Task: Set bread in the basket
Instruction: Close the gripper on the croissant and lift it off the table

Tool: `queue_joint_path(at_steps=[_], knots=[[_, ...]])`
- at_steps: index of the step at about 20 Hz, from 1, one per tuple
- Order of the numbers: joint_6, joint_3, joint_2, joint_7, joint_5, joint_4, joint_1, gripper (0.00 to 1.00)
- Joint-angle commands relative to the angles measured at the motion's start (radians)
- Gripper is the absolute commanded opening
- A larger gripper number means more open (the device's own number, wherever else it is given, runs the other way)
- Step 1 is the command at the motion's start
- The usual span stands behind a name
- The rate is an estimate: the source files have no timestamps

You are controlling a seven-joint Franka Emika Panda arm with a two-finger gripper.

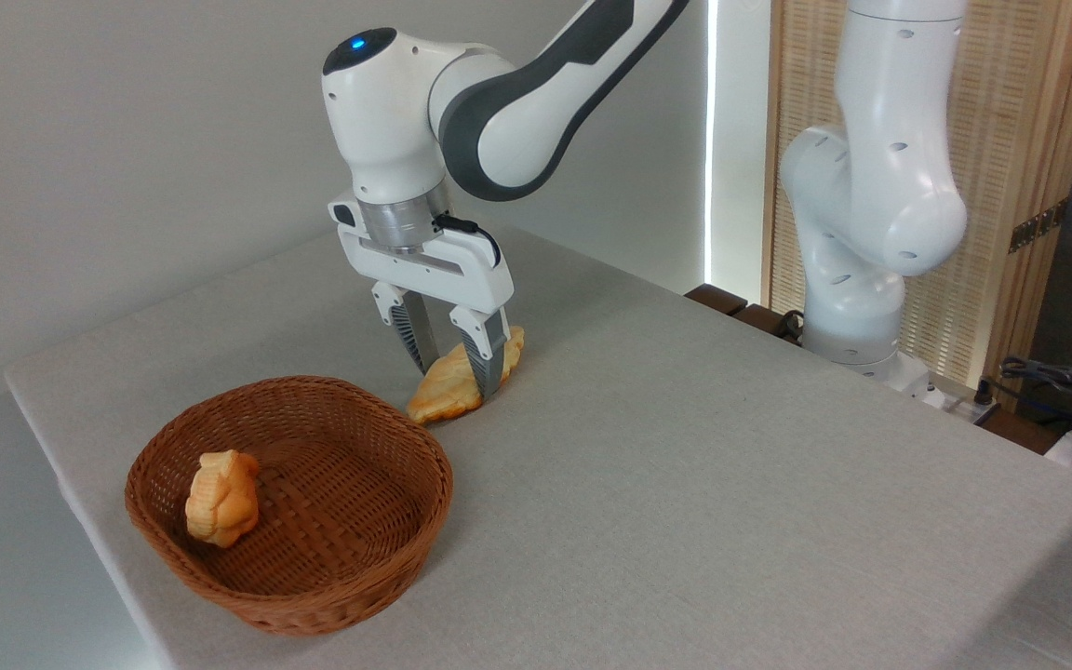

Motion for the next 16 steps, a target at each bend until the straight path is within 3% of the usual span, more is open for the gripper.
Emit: queue_joint_path(at_steps=[1,2,10,14,16], knots=[[0.006,0.0,-0.01,0.01,0.02,-0.001,-0.002,0.04],[0.006,0.0,-0.01,0.01,0.02,-0.001,-0.002,0.0],[0.003,0.002,-0.011,0.011,0.02,0.019,-0.001,0.0],[-0.075,0.02,-0.013,0.042,0.02,0.114,0.013,0.0],[-0.128,0.06,-0.02,0.088,0.019,0.162,0.015,0.0]])
